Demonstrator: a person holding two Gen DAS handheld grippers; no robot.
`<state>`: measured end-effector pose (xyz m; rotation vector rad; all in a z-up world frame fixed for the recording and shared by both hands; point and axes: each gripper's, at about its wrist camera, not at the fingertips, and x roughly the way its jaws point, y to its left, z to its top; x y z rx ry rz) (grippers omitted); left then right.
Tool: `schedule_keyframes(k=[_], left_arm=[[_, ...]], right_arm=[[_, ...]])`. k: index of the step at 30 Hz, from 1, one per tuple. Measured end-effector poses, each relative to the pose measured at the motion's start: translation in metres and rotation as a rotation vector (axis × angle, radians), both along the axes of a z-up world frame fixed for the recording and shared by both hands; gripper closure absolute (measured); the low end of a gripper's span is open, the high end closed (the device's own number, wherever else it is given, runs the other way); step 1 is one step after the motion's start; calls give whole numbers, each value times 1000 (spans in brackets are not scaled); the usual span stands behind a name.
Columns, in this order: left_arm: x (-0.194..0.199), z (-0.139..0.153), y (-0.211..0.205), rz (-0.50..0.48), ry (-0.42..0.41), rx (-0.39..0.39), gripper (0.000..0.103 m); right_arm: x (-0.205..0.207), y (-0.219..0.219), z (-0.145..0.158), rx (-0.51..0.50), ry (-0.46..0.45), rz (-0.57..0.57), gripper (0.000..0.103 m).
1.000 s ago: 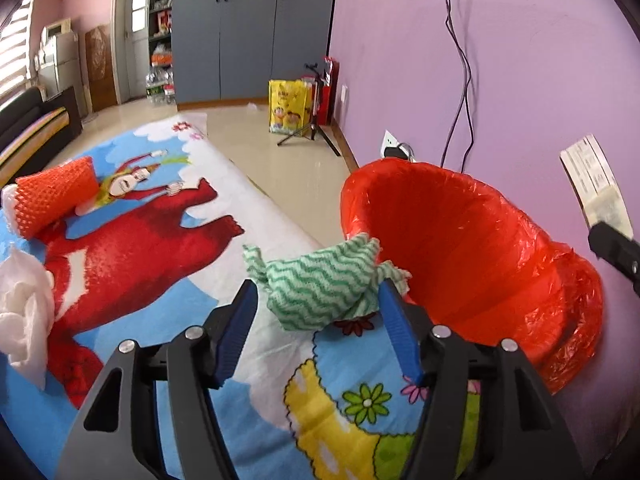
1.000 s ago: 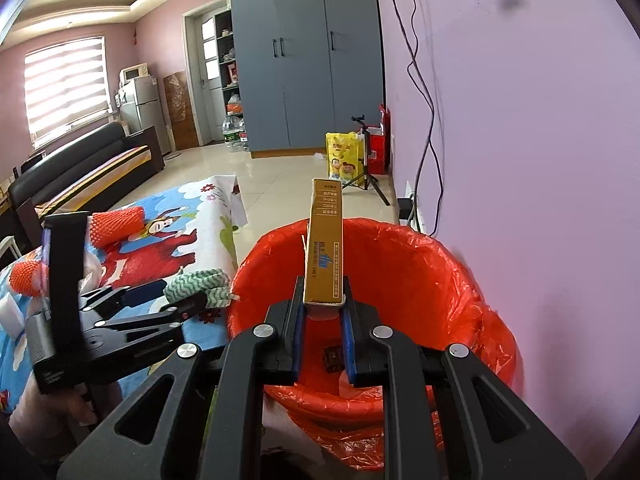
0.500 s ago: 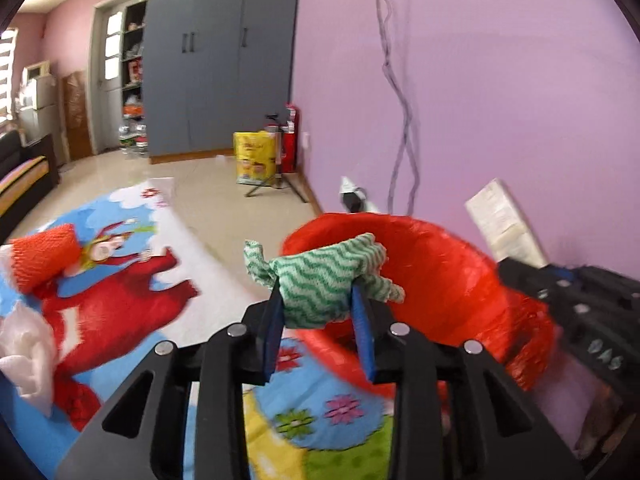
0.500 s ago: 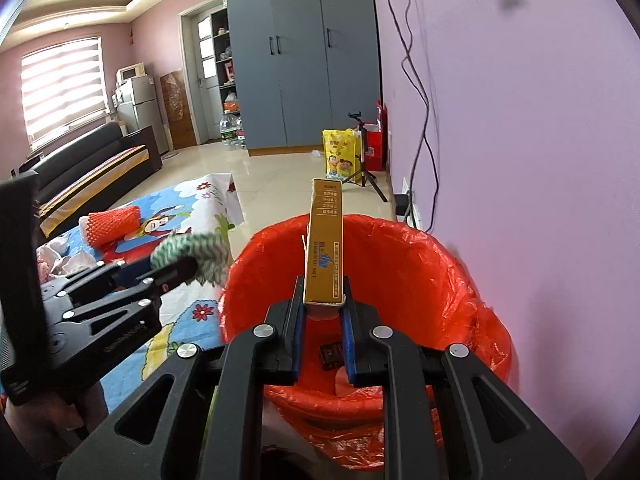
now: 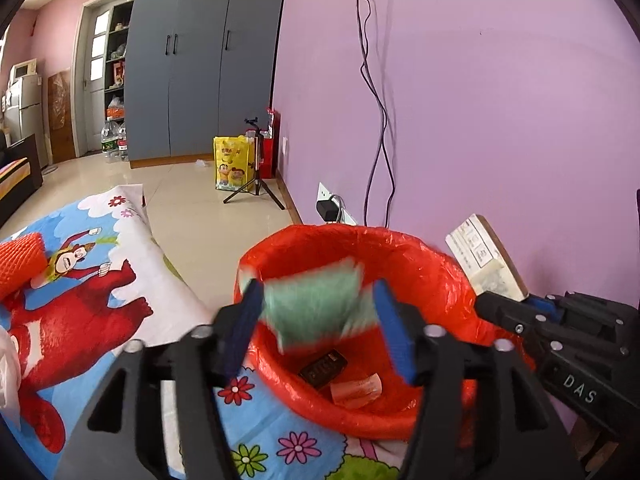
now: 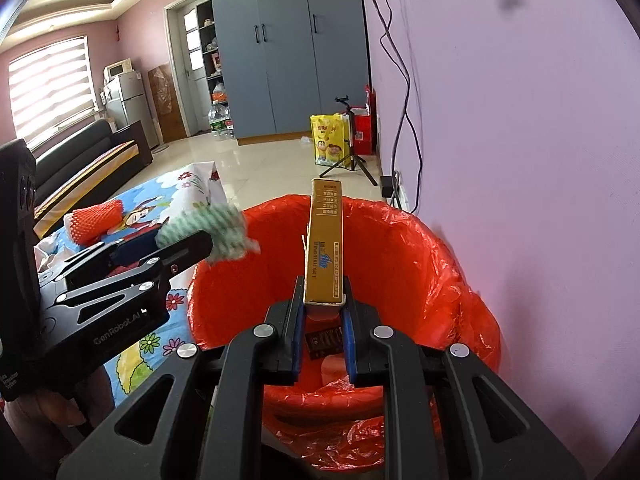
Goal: Collect trash
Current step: 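Carry the cloth and gold box to the red bin and release both, then move both tools back over the bed toward the remaining trash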
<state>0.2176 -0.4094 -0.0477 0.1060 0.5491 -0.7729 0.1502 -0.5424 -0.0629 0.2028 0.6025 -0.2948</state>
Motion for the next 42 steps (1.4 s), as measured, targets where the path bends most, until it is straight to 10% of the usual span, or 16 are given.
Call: schedule_keyframes(k=[8, 14, 33, 42], left_arm=[[2, 5, 20, 42, -5, 2, 30], [-7, 13, 58, 126, -27, 59, 11], [-35, 65, 267, 439, -47, 56, 8], [-51, 62, 380, 647, -92, 195, 8]], right_arm=[[-4, -8, -2, 21, -10, -27, 79], [1, 10, 3, 14, -23, 12, 54], [66, 191, 6, -107, 46, 347, 46], [87, 276, 6, -110, 40, 490, 36]])
